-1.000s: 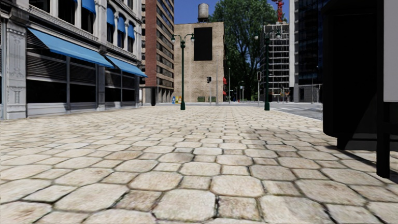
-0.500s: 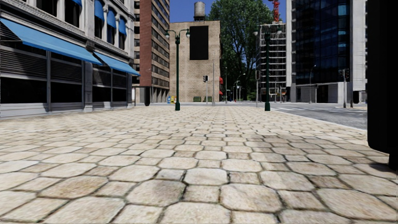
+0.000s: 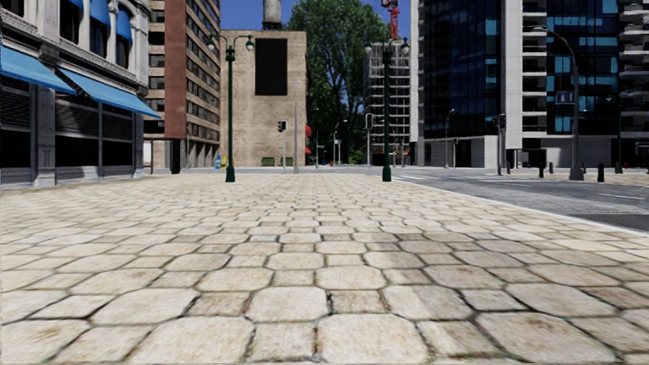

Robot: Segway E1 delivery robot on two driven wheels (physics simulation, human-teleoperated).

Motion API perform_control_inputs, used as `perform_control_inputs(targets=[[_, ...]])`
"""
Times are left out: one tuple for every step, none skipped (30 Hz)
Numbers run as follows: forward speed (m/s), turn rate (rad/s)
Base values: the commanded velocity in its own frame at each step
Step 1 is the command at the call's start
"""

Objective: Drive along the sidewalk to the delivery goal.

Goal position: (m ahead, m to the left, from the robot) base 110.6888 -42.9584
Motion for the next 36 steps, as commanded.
perform_control_inputs(targets=[[2.00,0.00],[2.00,0.00],[2.00,0.00],[2.00,0.00],[2.00,0.00],[2.00,0.00],[2.00,0.00],[2.00,0.00],[2.00,0.00],[2.00,0.00],[2.00,0.00],[2.00,0.00],[2.00,0.00],[2.00,0.00],[2.00,0.00],[2.00,0.00],[2.00,0.00],[2.00,0.00],[2.00,0.00],[2.00,0.00],[2.00,0.00],[2.00,0.00],[2.00,0.00],[2.00,0.00],[2.00,0.00],[2.00,0.00],[2.00,0.00],[2.00,0.00],[2.00,0.00],[2.00,0.00],[2.00,0.00],[2.00,0.00],[2.00,0.00],[2.00,0.00],[2.00,0.00],[2.00,0.00]])
